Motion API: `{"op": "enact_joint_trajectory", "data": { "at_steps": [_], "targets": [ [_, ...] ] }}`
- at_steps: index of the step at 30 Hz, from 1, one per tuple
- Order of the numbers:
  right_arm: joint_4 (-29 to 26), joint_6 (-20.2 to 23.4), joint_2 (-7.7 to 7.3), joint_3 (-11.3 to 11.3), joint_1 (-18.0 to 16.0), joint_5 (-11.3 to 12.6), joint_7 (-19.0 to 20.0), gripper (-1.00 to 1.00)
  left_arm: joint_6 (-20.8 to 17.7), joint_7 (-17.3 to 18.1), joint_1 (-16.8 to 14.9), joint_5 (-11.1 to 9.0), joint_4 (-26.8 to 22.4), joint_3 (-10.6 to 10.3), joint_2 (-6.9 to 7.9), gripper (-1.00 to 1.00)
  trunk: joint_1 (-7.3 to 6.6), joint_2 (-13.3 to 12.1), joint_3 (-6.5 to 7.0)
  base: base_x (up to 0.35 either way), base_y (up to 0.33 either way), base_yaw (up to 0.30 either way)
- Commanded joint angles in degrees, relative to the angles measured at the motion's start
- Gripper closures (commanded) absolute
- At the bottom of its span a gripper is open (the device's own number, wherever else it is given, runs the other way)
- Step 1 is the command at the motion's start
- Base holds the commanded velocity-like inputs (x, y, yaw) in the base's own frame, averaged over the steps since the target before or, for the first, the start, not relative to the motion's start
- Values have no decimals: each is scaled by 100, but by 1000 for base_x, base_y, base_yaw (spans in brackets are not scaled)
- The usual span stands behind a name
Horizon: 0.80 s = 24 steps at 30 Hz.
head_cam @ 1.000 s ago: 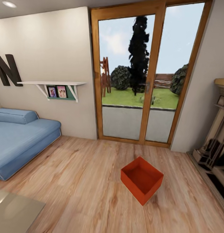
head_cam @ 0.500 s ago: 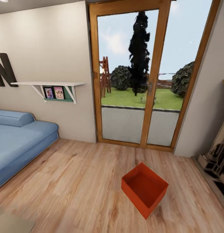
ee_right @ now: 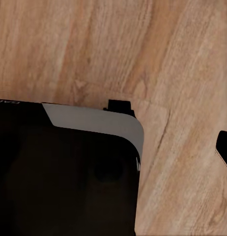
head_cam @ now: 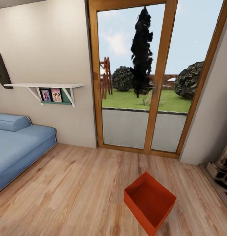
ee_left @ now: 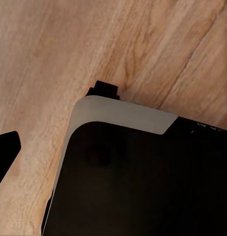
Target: Move the two storage containers from the living room to the garage. In the garage, place one container on the floor and stack the other container on top of it (either order is fine).
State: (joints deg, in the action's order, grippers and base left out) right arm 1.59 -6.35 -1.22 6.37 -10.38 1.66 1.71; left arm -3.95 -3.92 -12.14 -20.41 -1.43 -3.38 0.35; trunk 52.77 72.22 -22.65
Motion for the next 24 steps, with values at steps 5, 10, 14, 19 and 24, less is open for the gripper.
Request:
{"op": "enact_joint_trajectory", "data": {
  "at_steps": [5,10,14,19,24],
  "targets": [
    [17,-33,-1,40,-8,19,16,-100,-36,-21,1,-42,-15,-40,1,-100,3,3,-6,325,0,0],
    [17,-33,-1,40,-8,19,17,-100,-36,-21,1,-40,-15,-40,1,-100,3,3,-6,325,0,0],
    [17,-28,-1,40,-8,19,20,-100,-36,-21,1,-41,-15,-40,1,-100,3,3,-6,325,0,0],
    [17,-25,-1,43,-8,19,20,-100,-36,-21,1,-35,-15,-40,1,-100,3,3,-6,325,0,0],
    [17,-30,-1,40,-8,19,15,-100,-27,-21,1,-34,-15,-40,1,-100,3,3,-6,325,0,0]
  ]
}}
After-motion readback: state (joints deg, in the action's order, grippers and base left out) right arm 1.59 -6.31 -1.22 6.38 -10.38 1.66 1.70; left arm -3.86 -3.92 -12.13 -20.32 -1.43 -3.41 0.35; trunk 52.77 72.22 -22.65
